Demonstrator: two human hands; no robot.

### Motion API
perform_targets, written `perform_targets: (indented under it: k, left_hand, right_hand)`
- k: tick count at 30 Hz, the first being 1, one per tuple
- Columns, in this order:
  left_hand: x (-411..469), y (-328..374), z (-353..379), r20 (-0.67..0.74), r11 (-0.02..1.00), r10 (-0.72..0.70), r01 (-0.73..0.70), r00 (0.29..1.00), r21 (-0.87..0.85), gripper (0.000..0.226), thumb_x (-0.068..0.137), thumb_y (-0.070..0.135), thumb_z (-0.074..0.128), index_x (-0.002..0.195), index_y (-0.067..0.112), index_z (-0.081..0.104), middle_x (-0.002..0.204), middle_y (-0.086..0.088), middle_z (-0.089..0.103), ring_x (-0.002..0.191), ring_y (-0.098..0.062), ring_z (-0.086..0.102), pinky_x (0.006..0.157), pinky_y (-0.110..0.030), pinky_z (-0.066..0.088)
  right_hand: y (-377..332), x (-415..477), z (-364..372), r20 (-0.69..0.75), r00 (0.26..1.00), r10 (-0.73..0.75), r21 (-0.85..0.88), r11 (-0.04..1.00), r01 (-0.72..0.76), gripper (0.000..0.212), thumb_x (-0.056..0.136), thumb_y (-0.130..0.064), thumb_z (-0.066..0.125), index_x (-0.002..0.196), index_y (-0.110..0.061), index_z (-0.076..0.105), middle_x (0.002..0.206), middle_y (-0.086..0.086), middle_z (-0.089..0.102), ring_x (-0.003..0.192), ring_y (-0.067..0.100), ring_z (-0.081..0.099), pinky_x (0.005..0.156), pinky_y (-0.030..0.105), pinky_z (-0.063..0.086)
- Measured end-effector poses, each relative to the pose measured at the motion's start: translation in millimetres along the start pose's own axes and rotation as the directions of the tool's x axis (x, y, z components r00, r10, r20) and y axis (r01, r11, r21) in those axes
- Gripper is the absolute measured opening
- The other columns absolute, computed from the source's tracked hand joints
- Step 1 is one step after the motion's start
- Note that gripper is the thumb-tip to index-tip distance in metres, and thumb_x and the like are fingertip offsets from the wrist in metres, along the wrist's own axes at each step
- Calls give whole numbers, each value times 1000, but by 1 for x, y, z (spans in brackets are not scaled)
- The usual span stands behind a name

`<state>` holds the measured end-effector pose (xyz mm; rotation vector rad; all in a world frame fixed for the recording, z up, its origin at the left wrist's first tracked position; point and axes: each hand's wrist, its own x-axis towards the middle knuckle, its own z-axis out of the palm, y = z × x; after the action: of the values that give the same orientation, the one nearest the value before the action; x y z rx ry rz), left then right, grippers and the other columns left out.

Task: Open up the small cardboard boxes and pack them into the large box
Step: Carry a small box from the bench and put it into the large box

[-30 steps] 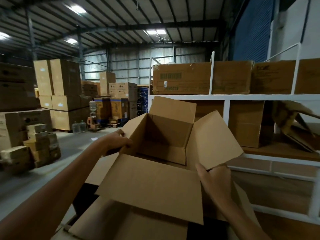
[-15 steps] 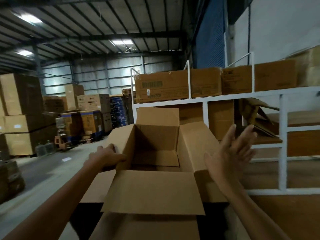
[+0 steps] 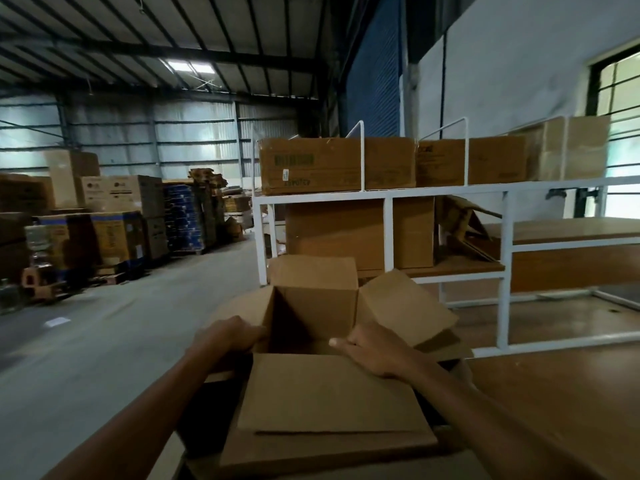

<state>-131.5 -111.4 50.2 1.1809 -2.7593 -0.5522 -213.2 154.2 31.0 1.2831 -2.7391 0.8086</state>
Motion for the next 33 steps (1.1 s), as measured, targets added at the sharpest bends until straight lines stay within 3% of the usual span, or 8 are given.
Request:
perform_targets:
  k: [4,8,11,13,16,21,26,33]
  left_hand:
    - [-12,-3,9,-22,960,17,-10,1000,281,75,69,69,50,130,26,51,148,-15,37,134,-44,31,105,-63,28]
    - [-30,1,8,-45,856,361,-312,931,413,52,90,55,47,135,29,51,154,-8,32,146,-38,18,111,-69,16]
    - [-45,4,6,78,756,627,-630,775,177,35,91,54,50,112,31,65,118,4,61,120,-18,55,103,-51,43]
    - [-55,-1,9,313,717,665,-697,678,-13,39,91,57,48,115,31,64,112,9,63,102,-6,60,95,-36,49]
    - [-61,-9,11,422,715,662,-691,619,-107,49,94,62,42,122,27,62,115,6,64,101,-7,61,93,-33,47]
    - [-60,-1,-6,422,776,623,-451,659,-442,54,96,55,42,115,12,68,110,-8,70,101,-21,66,91,-36,52]
    - [-47,-3,-20,315,444,612,14,726,-896,56,94,64,35,123,25,62,116,-11,70,105,-28,67,87,-45,53]
    - [-34,14,25,199,599,474,-149,858,-787,29,91,32,65,109,10,72,103,-6,71,97,-20,67,89,-36,55]
  right_hand:
    - [0,2,14,112,991,78,-77,995,-70,49,95,-52,48,65,-15,57,59,2,49,53,14,44,60,33,37]
    - [-8,2,8,146,982,119,-73,991,-109,49,94,-52,51,63,-14,57,60,1,52,58,17,49,62,33,39]
    - [-27,-13,0,273,962,27,48,998,-41,51,87,-66,52,104,-21,70,101,0,69,88,12,61,81,32,49]
    - [-39,-28,-5,461,888,-4,19,1000,-6,72,81,-71,57,143,-38,43,147,-8,45,124,10,47,98,33,39]
    - [-52,-40,-20,625,778,56,-156,986,54,95,79,-64,65,154,-41,11,163,-11,13,146,19,22,111,37,26]
    - [-61,-26,-44,555,818,-152,70,988,136,40,95,-51,50,117,-21,66,113,3,67,99,18,63,91,37,49]
    - [-43,4,-46,193,976,-105,-101,987,126,45,99,-50,44,68,-20,54,69,-2,52,62,13,48,61,28,36]
    - [-8,16,-9,305,952,2,39,999,-14,43,97,-56,43,70,-26,59,69,-4,58,62,13,51,65,32,43]
